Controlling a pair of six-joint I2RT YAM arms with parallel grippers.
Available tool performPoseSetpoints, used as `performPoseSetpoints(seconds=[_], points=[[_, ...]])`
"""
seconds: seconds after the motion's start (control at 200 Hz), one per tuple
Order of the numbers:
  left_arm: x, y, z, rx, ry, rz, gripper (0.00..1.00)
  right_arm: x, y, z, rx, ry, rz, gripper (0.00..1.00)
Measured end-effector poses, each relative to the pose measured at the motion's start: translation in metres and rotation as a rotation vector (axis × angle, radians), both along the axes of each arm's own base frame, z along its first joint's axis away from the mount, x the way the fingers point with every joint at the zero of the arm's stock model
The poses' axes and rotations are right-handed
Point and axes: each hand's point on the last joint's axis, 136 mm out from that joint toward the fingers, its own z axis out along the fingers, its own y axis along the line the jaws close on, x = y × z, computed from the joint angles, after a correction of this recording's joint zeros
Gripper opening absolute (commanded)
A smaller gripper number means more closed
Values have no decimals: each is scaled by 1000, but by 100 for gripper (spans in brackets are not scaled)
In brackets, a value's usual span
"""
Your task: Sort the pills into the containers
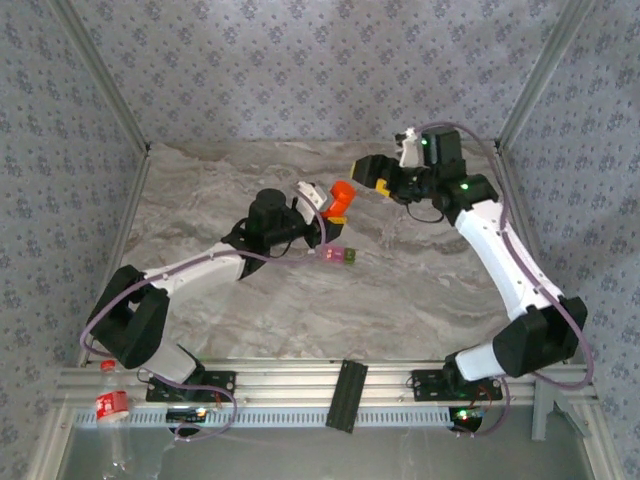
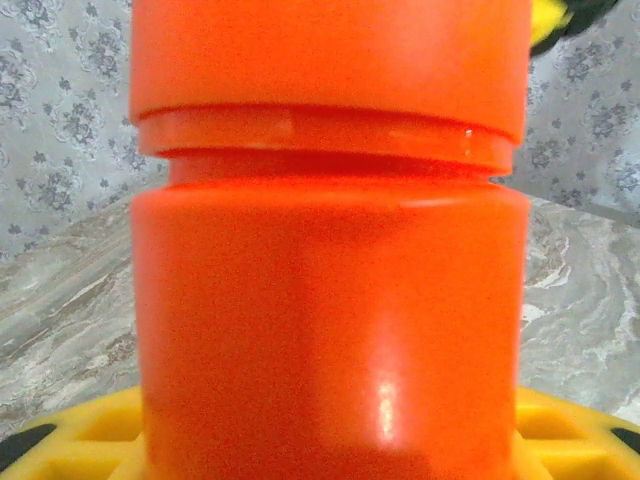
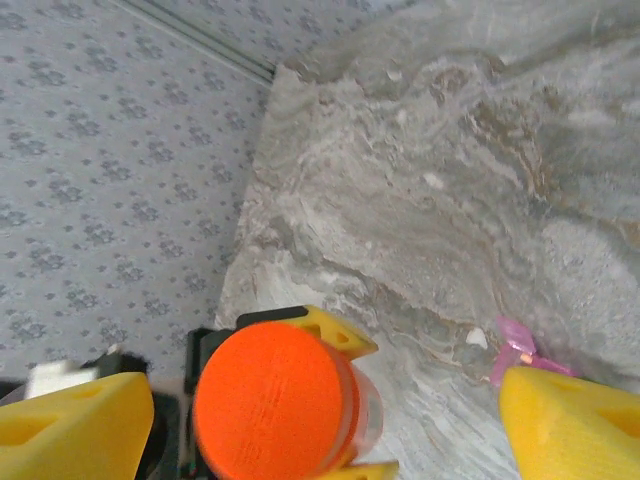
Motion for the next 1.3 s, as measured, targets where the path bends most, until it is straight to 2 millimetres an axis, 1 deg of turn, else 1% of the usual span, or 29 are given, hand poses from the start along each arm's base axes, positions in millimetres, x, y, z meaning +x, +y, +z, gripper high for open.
performPoseSetpoints(seconds=[0.06,0.125,0.25,0.31,0.415,0.59,0.715,0.879,1.054,1.204,1.299], points=[[-1,2,-2,0,14,-24,0,-6,-2,5,-16,-37,37,92],[-4,3,-4,4,39,-55,0,-12,0,6,-38,-65,87,93],[-13,1,-4,10,82,-122,0,-24,4,-1,-84,-84,181,93],[-17,-1,-2,9,91,-148,0,-27,7,-4,-103,-86,213,93],[-23,-3,-1,11,104,-184,0,-31,17,-9,-136,-93,271,93],[-29,-4,-3,13,123,-212,0,-38,33,-20,-166,-84,345,90],[-31,-4,-5,16,135,-222,0,-38,34,-27,-175,-63,357,86],[-32,-4,-5,15,137,-229,0,-39,34,-29,-179,-58,359,76],[-32,-4,-5,15,137,-229,0,-39,34,-29,-176,-57,361,75],[-32,-4,-5,15,137,-229,0,-40,35,-29,-175,-55,365,67],[-32,-4,-5,15,137,-229,0,-40,36,-29,-171,-55,369,65]])
